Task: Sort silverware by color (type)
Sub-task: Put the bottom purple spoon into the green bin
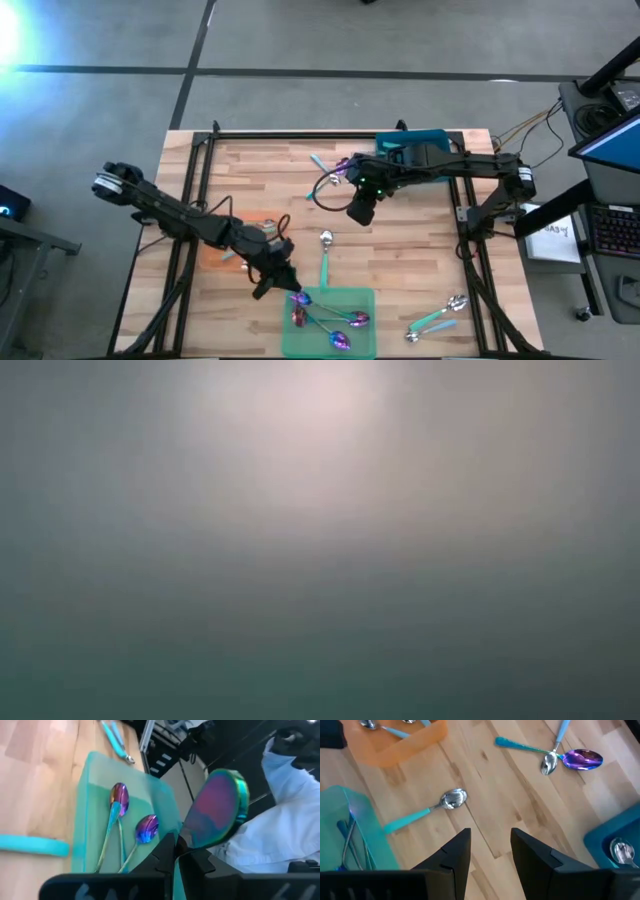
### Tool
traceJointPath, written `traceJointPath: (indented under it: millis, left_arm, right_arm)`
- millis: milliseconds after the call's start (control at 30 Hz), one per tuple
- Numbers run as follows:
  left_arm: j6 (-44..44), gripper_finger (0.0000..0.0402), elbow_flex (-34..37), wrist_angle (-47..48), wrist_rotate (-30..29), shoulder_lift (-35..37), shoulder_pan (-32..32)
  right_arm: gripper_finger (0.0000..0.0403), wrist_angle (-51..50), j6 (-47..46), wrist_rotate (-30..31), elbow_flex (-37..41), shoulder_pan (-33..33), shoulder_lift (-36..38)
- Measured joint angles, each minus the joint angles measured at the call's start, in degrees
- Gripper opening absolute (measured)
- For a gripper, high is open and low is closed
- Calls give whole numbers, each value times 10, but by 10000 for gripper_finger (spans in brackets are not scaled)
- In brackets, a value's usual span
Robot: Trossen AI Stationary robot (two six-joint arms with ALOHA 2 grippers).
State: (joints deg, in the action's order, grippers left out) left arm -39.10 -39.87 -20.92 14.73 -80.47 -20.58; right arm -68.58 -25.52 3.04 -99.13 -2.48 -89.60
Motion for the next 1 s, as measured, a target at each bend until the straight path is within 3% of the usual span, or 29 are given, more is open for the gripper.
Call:
traceJointPath:
  millis: [167,267,433,633,1000]
  left_arm:
    - [9,0,-32,1,16,-35,0]
    - [25,0,-67,22,57,-69,0]
    - [65,0,-156,134,117,-134,0]
    - [188,0,-277,307,99,-193,0]
    - [268,1,-317,321,98,-202,1]
  right_arm:
    - [130,0,0,0,0,0,0]
    - [130,0,3,0,0,0,0]
    - [130,-1,6,0,0,0,0]
    - [130,-2,6,0,0,0,-1]
    - [130,-19,6,0,0,2,-1]
